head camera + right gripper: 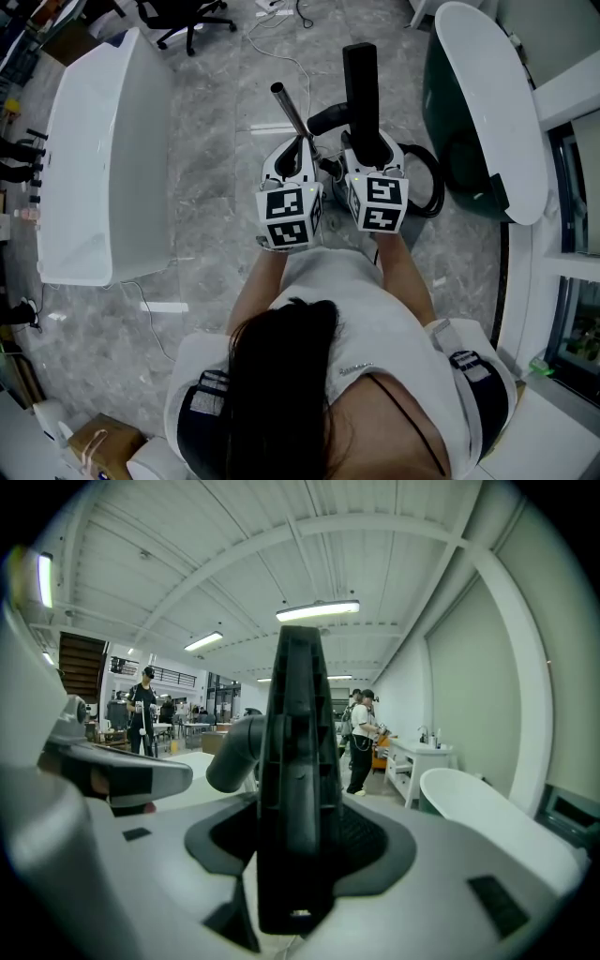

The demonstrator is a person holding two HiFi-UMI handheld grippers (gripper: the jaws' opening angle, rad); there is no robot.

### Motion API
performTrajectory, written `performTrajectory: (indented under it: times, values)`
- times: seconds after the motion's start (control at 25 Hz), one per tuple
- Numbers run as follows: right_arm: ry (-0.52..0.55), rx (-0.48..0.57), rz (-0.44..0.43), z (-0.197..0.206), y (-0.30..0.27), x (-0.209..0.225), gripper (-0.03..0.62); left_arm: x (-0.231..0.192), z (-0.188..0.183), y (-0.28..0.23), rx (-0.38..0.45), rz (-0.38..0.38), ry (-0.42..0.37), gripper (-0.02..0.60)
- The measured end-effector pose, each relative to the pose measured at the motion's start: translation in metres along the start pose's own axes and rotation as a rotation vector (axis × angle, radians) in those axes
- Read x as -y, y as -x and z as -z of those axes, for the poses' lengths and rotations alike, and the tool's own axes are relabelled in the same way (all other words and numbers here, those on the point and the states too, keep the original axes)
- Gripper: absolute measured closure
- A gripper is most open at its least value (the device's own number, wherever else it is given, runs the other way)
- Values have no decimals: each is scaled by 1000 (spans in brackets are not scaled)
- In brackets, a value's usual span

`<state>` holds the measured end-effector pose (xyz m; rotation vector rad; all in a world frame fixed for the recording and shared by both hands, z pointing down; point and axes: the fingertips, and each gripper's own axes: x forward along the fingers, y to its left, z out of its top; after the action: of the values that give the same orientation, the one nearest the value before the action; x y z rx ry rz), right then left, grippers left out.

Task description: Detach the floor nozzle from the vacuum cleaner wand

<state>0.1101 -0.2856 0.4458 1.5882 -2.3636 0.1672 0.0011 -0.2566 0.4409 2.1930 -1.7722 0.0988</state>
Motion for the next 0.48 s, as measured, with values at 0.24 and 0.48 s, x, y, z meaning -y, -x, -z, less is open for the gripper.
performTrajectory:
  times: [0.24, 0.48]
  values:
    - [14, -8, 7, 4, 2, -3, 361, 1, 4, 6, -6, -6, 6, 578]
    - [23, -9, 1, 5, 5, -5, 361, 5, 6, 8, -13, -7, 8, 578]
